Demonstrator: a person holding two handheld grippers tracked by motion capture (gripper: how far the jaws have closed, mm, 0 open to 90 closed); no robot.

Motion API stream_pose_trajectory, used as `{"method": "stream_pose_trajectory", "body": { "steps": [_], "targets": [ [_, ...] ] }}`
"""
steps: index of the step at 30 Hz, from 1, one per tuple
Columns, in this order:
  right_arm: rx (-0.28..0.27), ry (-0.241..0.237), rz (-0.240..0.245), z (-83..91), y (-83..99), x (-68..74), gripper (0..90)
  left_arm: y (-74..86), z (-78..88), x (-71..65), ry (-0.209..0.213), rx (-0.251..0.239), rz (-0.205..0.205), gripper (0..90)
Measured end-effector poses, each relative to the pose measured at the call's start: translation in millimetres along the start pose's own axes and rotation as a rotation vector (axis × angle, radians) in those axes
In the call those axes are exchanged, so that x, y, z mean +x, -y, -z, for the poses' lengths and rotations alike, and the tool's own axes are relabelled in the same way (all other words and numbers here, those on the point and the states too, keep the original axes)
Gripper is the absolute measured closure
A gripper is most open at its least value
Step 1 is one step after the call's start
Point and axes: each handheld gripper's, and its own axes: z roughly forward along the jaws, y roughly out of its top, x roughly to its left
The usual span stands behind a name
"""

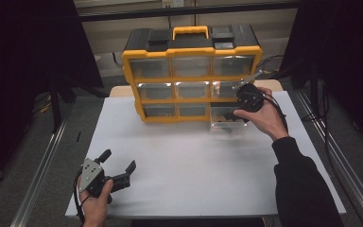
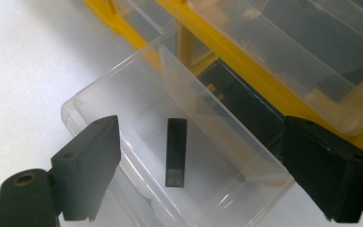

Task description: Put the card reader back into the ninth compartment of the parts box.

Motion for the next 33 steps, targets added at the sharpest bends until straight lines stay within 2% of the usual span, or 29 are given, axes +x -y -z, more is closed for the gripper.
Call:
{"method": "stream_pose_trajectory", "body": {
  "steps": [7, 13, 19, 24, 28, 33],
  "targets": [
    [-0.078, 0.017, -0.04, 5.2, 9.5, -0.6, 9.8, 0.2, -0.7, -0.2, -0.006, -0.004, 0.0, 2.8],
    [-0.146, 0.03, -0.095, 6.7, 20.0, -1.8, 6.2, 0.2, -0.3, -0.3, -0.002, -0.001, 0.003, 2.8],
    [-0.206, 0.032, -0.119, 8.9, 29.8, 0.6, 3.8, 0.2, -0.6, -0.8, -0.003, -0.005, 0.008, 2.8],
    [-0.24, 0.058, -0.152, 9.3, 36.0, 3.9, 3.7, 0.1, -0.4, -0.3, -0.006, -0.003, -0.001, 2.8],
    [-0.29, 0.088, -0.178, 10.7, 41.5, 6.5, 3.6, 0.2, -0.7, -0.3, -0.007, -0.004, 0.001, 2.8],
    [-0.332, 0.121, -0.191, 11.7, 48.5, 11.1, 2.9, 0.3, -0.8, -0.3, -0.007, -0.004, 0.001, 2.8]
  ]
}}
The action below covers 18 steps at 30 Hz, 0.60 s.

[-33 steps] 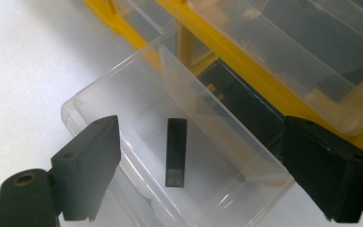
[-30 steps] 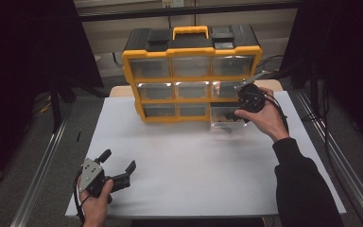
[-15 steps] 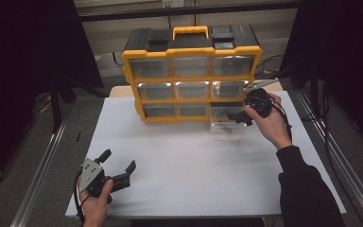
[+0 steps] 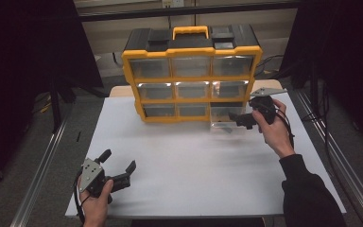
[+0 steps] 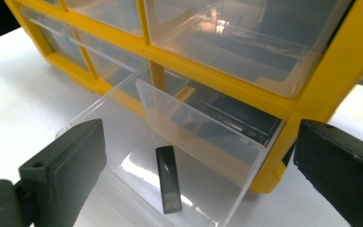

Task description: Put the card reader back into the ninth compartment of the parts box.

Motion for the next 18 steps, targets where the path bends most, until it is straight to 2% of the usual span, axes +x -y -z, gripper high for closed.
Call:
{"method": "stream_pose_trajectory", "body": {
  "steps": [4, 9, 15, 18],
  "targets": [
    [-0.045, 0.018, 0.0, 3.2, 6.6, 2.4, 2.8, 0.2, -0.1, -0.1, 0.001, 0.004, 0.0, 2.8],
    [-0.077, 0.034, 0.007, 5.7, 13.8, 6.1, 2.8, 0.1, -0.1, 0.3, -0.001, 0.003, -0.002, 2.8],
    [-0.127, 0.074, -0.005, 8.4, 22.5, 8.8, 2.3, 0.0, 0.1, 0.1, 0.001, 0.001, 0.001, 2.8],
    [-0.15, 0.078, -0.015, 10.7, 27.0, 9.2, 2.3, 0.0, 0.1, 0.3, 0.001, 0.0, 0.004, 2.8]
  ]
}}
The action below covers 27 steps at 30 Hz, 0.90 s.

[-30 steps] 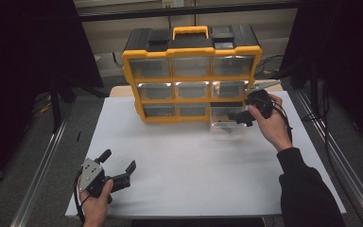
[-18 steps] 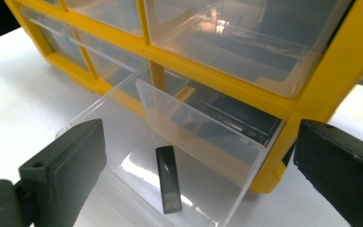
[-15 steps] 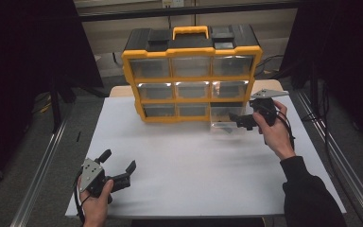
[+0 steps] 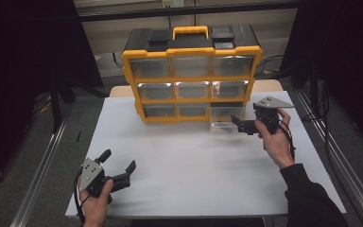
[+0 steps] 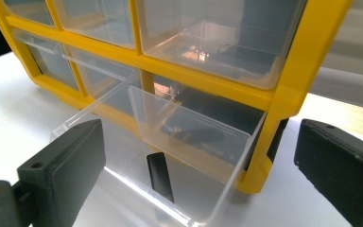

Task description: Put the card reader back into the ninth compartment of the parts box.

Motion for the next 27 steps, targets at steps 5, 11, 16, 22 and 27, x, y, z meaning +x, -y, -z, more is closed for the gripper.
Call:
{"method": "stream_pose_trajectory", "body": {
  "steps": [5, 11, 16, 22, 27],
  "targets": [
    [-0.008, 0.036, 0.032, 5.0, 7.5, 1.8, 2.4, -0.2, 0.2, 0.3, -0.002, 0.005, 0.0, 2.8],
    [-0.037, 0.031, 0.023, 13.6, 15.5, 3.7, 2.4, -0.1, 0.2, 0.2, -0.002, 0.004, -0.001, 2.8],
    [-0.042, -0.003, -0.022, 18.9, 23.6, 4.6, 3.1, -0.1, -0.1, -0.5, 0.0, 0.001, 0.009, 2.8],
    [-0.053, 0.01, -0.015, 22.3, 34.5, 8.2, 3.8, -0.4, 0.8, 0.5, 0.002, 0.002, 0.003, 2.8],
    [-0.075, 0.015, -0.002, 29.6, 41.5, 12.4, 3.8, -0.5, 0.9, 0.5, 0.004, 0.005, -0.006, 2.8]
  ]
}}
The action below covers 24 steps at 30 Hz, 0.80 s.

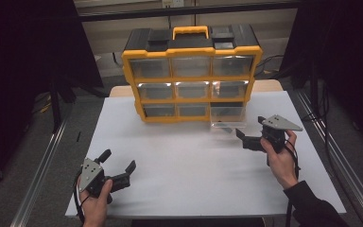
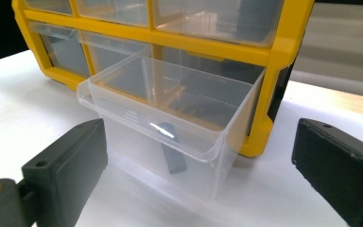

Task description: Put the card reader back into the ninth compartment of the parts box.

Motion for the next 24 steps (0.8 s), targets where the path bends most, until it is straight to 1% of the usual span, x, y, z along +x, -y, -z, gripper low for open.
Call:
{"method": "stream_pose_trajectory", "body": {
  "steps": [1, 5, 9, 10, 12, 13, 15, 18, 19, 21, 24],
  "targets": [
    [-0.01, 0.002, 0.006, 2.8, 2.0, 0.4, 3.8, 0.2, -0.1, -0.3, 0.001, 0.0, 0.006, 2.8],
    [-0.014, 0.007, 0.008, 9.0, 10.3, 0.4, 3.7, 0.3, -0.8, -1.3, -0.005, -0.004, 0.014, 2.8],
    [-0.025, 0.015, 0.007, 13.3, 17.6, -0.2, 3.7, 0.2, -0.2, -0.7, -0.009, 0.001, 0.001, 2.8],
    [-0.021, 0.016, 0.005, 14.1, 19.9, -0.5, 3.7, 0.3, 0.0, -0.8, -0.006, 0.001, 0.007, 2.8],
    [-0.017, 0.027, 0.01, 15.3, 23.0, -1.1, 3.7, -0.1, 0.7, 0.2, -0.008, 0.002, -0.002, 2.8],
    [-0.017, 0.028, 0.003, 16.7, 24.0, -1.8, 3.7, -0.1, 0.7, 0.1, -0.011, -0.003, 0.002, 2.8],
    [-0.02, 0.033, 0.004, 20.1, 25.2, -2.4, 3.7, 0.0, 0.3, -0.3, -0.01, -0.006, 0.014, 2.8],
    [-0.025, 0.034, -0.011, 27.6, 29.3, -2.3, 3.7, 0.1, 0.2, -0.1, -0.011, -0.005, 0.01, 2.8],
    [-0.033, 0.036, -0.007, 30.1, 30.7, -2.5, 3.7, 0.2, 0.1, -0.2, -0.006, -0.001, 0.01, 2.8],
    [-0.042, 0.026, -0.026, 35.7, 32.7, -2.3, 3.7, 0.3, -0.2, -0.9, -0.004, -0.001, 0.014, 2.8],
    [-0.06, 0.028, -0.037, 43.7, 35.7, -2.6, 3.7, 0.6, -1.1, -0.7, -0.008, 0.002, 0.011, 2.8]
  ]
}}
